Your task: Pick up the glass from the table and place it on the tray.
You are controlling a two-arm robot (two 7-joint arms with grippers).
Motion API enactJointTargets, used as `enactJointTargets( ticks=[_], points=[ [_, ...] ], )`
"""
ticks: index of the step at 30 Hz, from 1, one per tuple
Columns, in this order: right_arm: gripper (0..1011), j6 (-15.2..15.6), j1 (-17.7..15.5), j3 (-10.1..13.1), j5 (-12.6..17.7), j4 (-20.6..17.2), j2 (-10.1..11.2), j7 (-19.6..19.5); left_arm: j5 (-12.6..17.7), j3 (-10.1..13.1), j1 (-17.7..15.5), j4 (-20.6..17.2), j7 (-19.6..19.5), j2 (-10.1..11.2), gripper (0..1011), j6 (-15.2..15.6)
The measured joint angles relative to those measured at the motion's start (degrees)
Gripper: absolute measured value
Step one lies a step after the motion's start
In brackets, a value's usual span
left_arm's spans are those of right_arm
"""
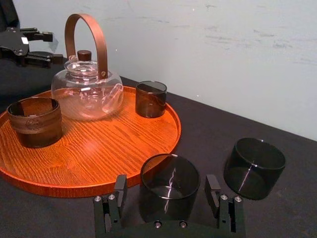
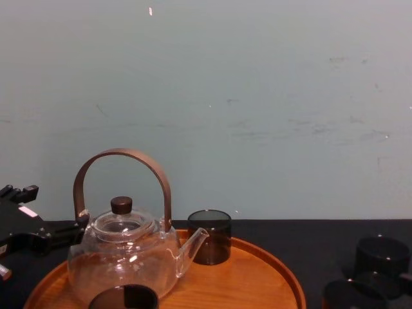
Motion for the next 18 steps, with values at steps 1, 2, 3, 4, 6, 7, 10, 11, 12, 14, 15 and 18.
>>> enactJointTargets(
  ticks=[1, 2, 3, 4, 6, 7, 10, 11, 12, 14, 15, 18],
  points=[
    [1002, 0.0, 0.0, 0.0, -0.1, 0.1, -0.1, 0.1, 0.0, 0.0, 0.0, 0.0, 0.0, 0.0, 1001, 0.0],
    [1002, 0.1, 0.0, 0.1, -0.2, 0.3, -0.4, 0.3, 0.0, 0.0, 0.0, 0.0, 0.0, 0.0, 1001, 0.0],
    [1002, 0.2, 0.0, 0.2, -0.3, 0.4, -0.5, 0.4, 0.0, 0.0, 0.0, 0.0, 0.0, 0.0, 1001, 0.0],
    [1003, 0.2, 0.0, 0.2, -0.3, 0.5, -0.6, 0.5, 0.0, 0.0, 0.0, 0.0, 0.0, 0.0, 1002, 0.0],
    [1002, 0.3, 0.1, 0.4, -0.5, 0.8, -0.9, 0.8, 0.0, 0.0, 0.0, 0.0, 0.0, 0.0, 1001, 0.0],
    [1002, 0.3, 0.1, 0.4, -0.6, 0.9, -1.0, 0.9, 0.0, 0.0, 0.0, 0.0, 0.0, 0.0, 1001, 0.0],
    [1002, 0.5, 0.1, 0.7, -0.9, 1.2, -1.5, 1.3, 0.0, 0.0, 0.0, 0.0, 0.0, 0.0, 1001, 0.0],
    [1002, 0.5, 0.1, 0.8, -0.9, 1.3, -1.6, 1.4, 0.0, 0.0, 0.0, 0.0, 0.0, 0.0, 1001, 0.0],
    [1002, 0.6, 0.1, 0.9, -1.1, 1.4, -1.8, 1.5, 0.0, 0.0, 0.0, 0.0, 0.0, 0.0, 1001, 0.0],
    [1002, 0.7, 0.2, 1.1, -1.2, 1.5, -2.0, 1.7, 0.0, 0.0, 0.0, 0.0, 0.0, 0.0, 1001, 0.0],
    [1002, 0.7, 0.2, 1.2, -1.3, 1.6, -2.1, 1.8, 0.0, 0.0, 0.0, 0.0, 0.0, 0.0, 1001, 0.0],
    [1002, 0.8, 0.2, 1.5, -1.6, 1.9, -2.7, 2.2, 0.0, 0.0, 0.0, 0.0, 0.0, 0.0, 1001, 0.0]
  ],
)
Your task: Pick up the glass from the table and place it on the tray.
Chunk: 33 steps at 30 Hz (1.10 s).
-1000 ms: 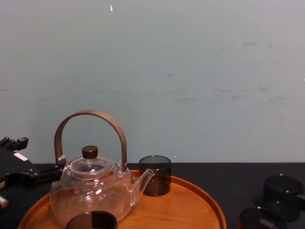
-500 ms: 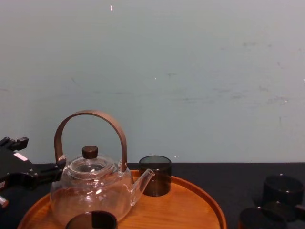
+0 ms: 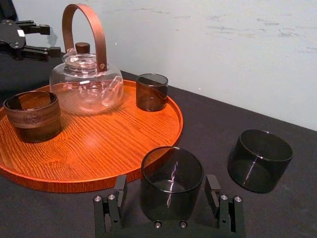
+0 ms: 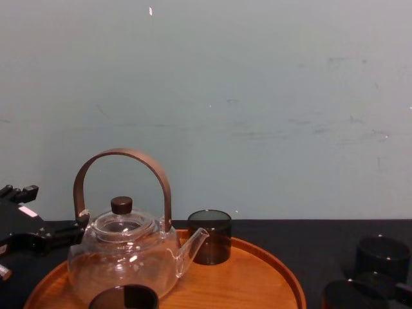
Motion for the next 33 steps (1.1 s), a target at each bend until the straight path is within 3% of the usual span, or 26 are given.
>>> enactJointTargets(
  ticks=[19, 33],
  points=[
    [1003, 0.8, 1.6, 1.7, -1.3, 2.9, -2.9, 2.5, 0.0, 0.0, 0.0, 0.0, 0.0, 0.0, 1001, 0.0],
    [1003, 0.8, 4.3, 1.7, -1.6, 6.5, -4.2, 4.2, 0.0, 0.0, 0.0, 0.0, 0.0, 0.0, 1001, 0.0]
  ],
)
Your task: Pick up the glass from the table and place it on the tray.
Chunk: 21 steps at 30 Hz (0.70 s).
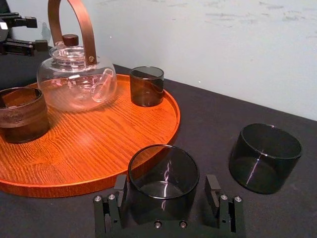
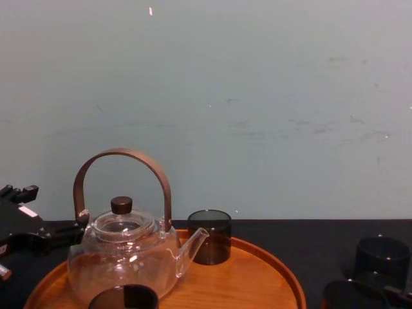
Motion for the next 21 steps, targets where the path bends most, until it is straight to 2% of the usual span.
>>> enactJointTargets(
  ticks=[21],
  points=[
    [1003, -1.4, 4.2, -1.5, 0.4, 5.2, -1.1, 2.2, 0.0, 0.0, 0.0, 0.0, 0.0, 0.0, 1001, 0.0]
  ],
)
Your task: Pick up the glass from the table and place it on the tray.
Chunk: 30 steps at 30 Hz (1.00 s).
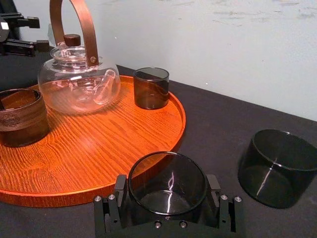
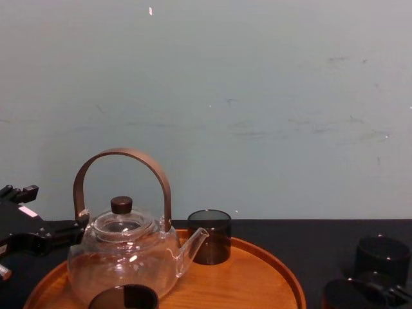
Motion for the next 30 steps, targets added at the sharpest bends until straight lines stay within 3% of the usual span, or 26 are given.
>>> enactJointTargets(
  ticks=[21, 30],
  points=[
    [1002, -0.6, 0.4, -0.4, -0.4, 0.4, 0.0, 0.0, 0.0, 0.0, 0.0, 0.0, 0.0, 0.0, 1001, 0.0],
    [904, -0.6, 0.3, -0.4, -0.3, 0.3, 0.0, 0.0, 0.0, 0.0, 0.0, 0.0, 0.0, 0.0, 1001, 0.0]
  ],
)
